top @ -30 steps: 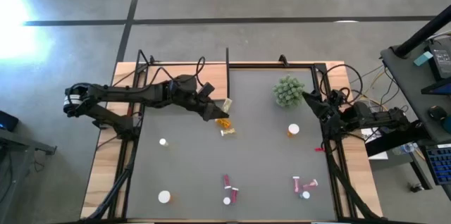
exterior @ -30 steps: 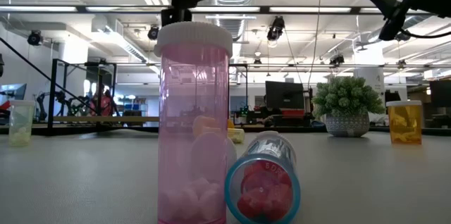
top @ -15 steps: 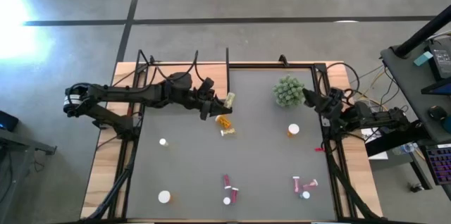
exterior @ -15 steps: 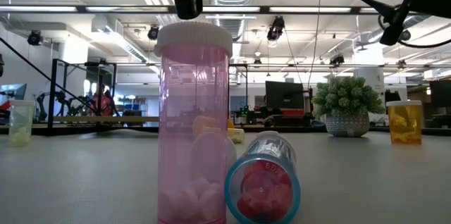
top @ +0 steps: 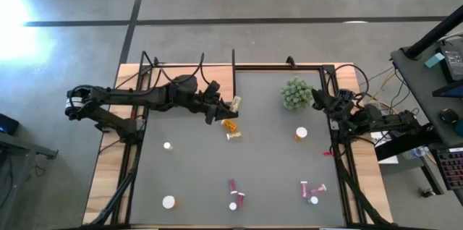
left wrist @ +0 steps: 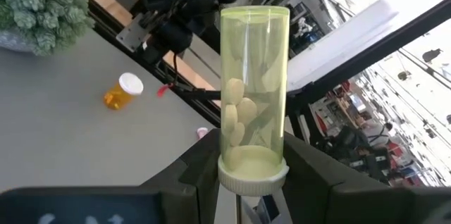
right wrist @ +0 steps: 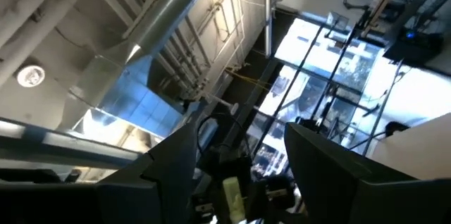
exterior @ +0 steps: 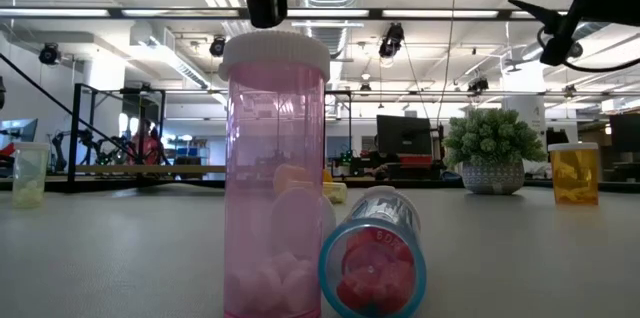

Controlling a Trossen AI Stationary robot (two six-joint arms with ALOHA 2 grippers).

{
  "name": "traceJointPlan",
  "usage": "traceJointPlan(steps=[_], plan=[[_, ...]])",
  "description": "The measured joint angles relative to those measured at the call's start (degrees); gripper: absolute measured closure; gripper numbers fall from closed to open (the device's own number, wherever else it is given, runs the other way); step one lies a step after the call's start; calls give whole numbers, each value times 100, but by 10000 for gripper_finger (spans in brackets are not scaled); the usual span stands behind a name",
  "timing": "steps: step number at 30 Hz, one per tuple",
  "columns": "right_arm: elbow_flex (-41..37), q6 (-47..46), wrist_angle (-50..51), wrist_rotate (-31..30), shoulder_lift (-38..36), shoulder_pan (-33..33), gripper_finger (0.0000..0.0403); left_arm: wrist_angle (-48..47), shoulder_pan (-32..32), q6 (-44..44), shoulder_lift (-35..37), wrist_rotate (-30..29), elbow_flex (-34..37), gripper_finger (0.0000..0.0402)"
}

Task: Pick and place medicine bottles onto shelf by color
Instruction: Put the top left yellow pill bottle on the shelf

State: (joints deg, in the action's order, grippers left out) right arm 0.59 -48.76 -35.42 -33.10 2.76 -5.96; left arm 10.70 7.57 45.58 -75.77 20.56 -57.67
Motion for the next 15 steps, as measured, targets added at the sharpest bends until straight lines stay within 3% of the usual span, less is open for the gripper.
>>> traceJointPlan(steps=[6,15], plan=[[1,860,42,-593,2,0,197,-328,-153,49,0,3,0,293],[-1,-66,-4,-249,2,0,197,-376,-354,28,0,2,0,293]])
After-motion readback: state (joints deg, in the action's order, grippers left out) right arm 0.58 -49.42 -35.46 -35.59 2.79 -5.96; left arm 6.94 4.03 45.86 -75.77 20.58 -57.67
